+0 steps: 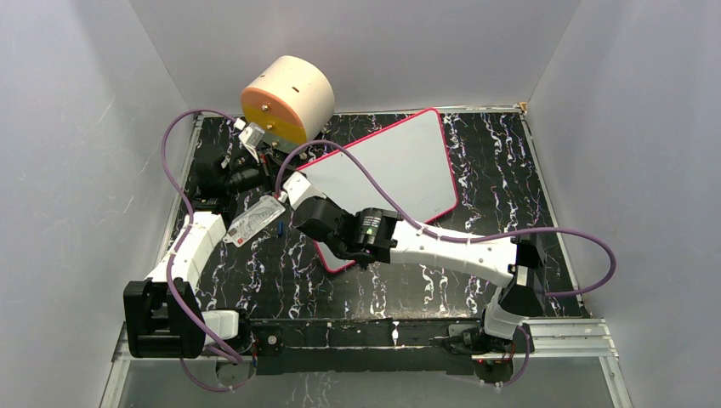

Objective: Write a sentence on the whiteboard

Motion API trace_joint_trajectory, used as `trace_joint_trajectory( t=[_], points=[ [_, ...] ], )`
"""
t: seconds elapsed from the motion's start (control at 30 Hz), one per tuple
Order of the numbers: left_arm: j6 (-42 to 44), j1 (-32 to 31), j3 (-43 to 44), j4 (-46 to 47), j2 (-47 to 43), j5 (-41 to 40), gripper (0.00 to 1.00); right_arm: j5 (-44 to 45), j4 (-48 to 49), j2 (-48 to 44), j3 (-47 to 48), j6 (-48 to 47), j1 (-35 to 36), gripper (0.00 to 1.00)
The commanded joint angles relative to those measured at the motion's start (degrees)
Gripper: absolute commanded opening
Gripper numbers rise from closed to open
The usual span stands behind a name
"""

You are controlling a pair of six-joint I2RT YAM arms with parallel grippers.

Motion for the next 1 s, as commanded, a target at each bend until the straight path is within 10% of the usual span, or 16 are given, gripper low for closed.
trace_joint_trajectory(
  t=[0.0, 0.97],
  points=[
    [5.92, -1.32, -0.90, -2.63, -1.29, 1.81, 0.00, -0.12, -1.06, 0.79, 2.74, 1.65, 0.02, 0.00],
    [5.67, -1.37, -1.13, -2.19, -1.39, 2.07, 0.00, 9.89, 13.48, -6.29, -3.97, -3.22, 0.89, 0.00]
  ],
)
